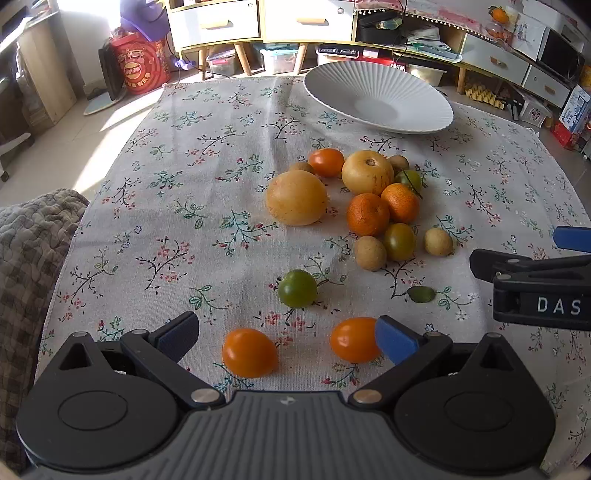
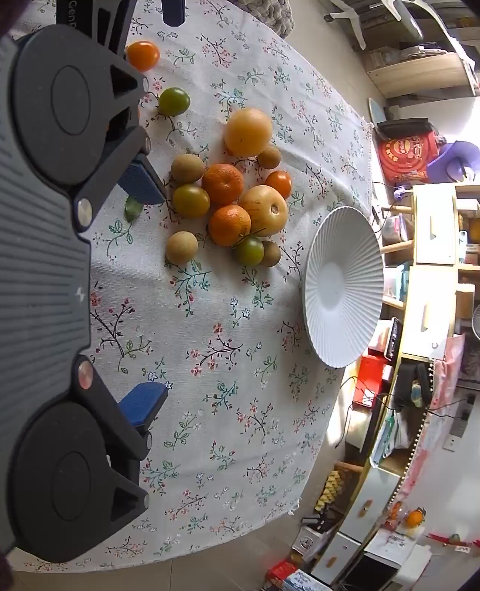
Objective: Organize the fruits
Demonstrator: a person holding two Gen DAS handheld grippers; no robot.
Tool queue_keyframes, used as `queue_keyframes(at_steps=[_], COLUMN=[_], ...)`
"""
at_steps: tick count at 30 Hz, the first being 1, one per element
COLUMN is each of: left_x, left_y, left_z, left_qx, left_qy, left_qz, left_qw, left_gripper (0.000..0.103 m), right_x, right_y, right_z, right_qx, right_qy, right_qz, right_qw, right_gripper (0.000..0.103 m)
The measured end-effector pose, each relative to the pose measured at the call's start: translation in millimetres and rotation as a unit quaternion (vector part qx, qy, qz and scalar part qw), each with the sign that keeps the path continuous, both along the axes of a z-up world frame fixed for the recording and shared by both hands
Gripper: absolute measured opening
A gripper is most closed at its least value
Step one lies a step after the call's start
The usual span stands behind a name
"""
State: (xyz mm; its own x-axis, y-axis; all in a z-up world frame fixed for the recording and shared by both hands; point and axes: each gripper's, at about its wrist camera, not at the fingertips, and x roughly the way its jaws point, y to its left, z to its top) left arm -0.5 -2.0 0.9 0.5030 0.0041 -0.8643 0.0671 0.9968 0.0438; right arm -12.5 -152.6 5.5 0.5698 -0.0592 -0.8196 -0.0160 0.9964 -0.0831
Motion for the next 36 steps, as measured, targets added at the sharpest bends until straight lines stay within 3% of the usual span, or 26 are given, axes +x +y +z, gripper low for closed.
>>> queue_keyframes(at_steps=[36], left_x=[-0.5], left_y=[-2.1], left_z=[4.1], left_qx=[0.005], left_qy=[-0.001], left_qz=[-0.002], left_qw=[1.0], left_gripper=[0.099], right_x=[0.4], right_y=[1.8], right_z=[0.0], right_qx=[-0.001], right_qy=[0.002], right_qz=[0.002], right_qw=[1.0], right_gripper=[0.103])
